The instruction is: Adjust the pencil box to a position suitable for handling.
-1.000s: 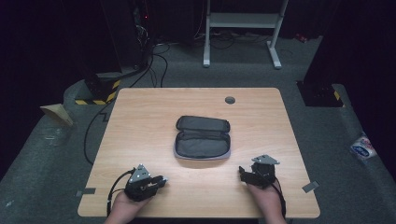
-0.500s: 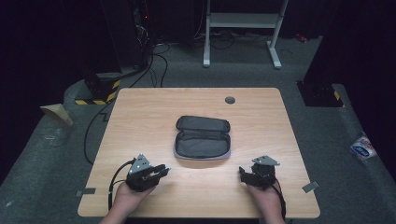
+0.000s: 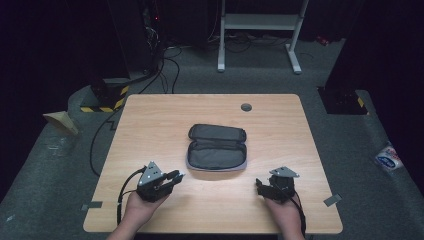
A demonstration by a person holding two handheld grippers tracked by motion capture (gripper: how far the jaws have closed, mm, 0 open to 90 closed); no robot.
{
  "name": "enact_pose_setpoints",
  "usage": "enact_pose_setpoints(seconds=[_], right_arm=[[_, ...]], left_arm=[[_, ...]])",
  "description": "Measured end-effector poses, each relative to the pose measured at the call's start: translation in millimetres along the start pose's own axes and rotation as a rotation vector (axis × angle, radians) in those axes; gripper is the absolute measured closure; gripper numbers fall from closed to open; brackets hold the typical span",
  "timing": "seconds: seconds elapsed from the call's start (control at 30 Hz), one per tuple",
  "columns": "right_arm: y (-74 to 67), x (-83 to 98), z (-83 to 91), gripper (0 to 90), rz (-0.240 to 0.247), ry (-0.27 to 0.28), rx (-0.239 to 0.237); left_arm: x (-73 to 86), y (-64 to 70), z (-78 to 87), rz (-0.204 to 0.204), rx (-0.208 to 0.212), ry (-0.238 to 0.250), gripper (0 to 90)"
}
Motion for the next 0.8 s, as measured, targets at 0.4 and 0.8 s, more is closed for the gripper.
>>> enact_pose_setpoints(seconds=[0.4,0.8], right_arm=[[0.0,0.0,0.0,20.3,0.0,0.0,0.0],[-0.1,0.0,0.1,20.6,0.001,0.001,-0.001]], left_arm=[[-21.5,10.5,-9.5,-0.037,0.025,0.024,73.0],[-41.0,13.1,-31.9,-0.029,0.04,0.017,72.9]])
Point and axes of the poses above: each handheld gripper's, and its own axes: z roughly backward along the jaws, x roughly out of its underside, y roughly to its right, the point moved 6 cm from there along -z, roughly forward along the jaws, and after that the axes turned 4 degrees about x, right-handed, at the moved point
